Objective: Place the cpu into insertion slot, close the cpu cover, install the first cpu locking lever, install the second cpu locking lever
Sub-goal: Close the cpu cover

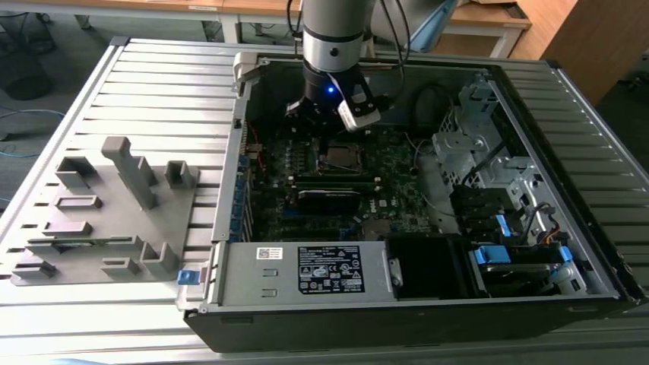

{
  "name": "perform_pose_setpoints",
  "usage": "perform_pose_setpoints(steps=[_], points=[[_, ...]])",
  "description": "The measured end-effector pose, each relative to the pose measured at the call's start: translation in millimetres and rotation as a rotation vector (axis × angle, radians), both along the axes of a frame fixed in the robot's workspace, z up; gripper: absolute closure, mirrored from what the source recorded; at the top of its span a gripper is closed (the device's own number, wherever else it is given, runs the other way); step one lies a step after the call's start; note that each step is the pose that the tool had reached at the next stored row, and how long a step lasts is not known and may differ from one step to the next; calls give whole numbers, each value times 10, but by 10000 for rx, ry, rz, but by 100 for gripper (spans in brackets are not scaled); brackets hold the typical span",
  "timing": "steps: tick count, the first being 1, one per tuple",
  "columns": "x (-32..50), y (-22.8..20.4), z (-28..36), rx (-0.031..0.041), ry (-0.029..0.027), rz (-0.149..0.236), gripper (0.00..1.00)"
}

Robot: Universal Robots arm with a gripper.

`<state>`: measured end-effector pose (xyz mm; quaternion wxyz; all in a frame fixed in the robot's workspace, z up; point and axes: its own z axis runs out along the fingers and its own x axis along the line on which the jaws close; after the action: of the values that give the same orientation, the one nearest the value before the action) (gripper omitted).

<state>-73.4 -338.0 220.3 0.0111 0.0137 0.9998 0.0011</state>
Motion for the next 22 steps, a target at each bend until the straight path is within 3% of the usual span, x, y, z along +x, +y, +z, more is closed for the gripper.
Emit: perform_pose_setpoints(steps=[6,18,22], points=[[54,0,0,0,0,0,89],[295,0,1,-1,1,0,89],[314,0,0,1,0,0,89]])
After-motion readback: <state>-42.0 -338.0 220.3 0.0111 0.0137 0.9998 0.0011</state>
